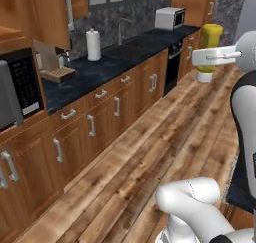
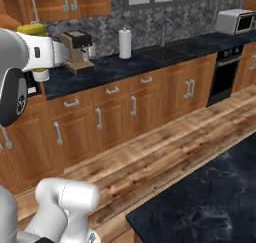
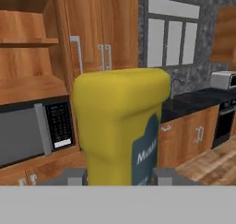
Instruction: Move the hot dog bun to the plate on the dining table and place the condiment next to that plate. Then navigate to the fridge and take the sausage and place it on the plate as well.
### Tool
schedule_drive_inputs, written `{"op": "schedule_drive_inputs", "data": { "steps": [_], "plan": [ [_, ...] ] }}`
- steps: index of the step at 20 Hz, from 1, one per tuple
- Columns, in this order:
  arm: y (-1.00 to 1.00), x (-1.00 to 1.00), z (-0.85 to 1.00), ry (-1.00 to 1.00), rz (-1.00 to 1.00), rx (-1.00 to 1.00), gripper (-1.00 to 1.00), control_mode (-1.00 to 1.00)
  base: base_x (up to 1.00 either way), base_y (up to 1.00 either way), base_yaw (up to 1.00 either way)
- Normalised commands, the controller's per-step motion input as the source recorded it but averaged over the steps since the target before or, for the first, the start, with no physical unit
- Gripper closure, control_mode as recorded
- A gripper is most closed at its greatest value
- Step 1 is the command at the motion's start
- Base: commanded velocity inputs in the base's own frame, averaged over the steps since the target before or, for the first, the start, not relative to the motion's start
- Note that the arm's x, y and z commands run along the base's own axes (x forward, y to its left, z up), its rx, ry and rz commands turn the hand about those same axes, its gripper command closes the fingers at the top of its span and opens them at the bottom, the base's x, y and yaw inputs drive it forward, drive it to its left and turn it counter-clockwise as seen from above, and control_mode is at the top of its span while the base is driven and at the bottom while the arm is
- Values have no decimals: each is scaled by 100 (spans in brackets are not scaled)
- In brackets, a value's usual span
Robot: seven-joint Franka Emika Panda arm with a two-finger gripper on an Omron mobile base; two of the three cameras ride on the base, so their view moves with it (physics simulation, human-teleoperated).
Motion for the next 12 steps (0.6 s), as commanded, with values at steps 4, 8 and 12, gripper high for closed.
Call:
{"op": "schedule_drive_inputs", "data": {
  "steps": [4, 8, 12],
  "plan": [
    [0, 0, 0, 0, 0, 0, 100, 100, -41, 53, -64],
    [0, 0, 0, 0, 0, 0, 100, 100, -56, 79, -55],
    [0, 0, 0, 0, 0, 0, 100, 100, -64, 8, -44]
  ]
}}
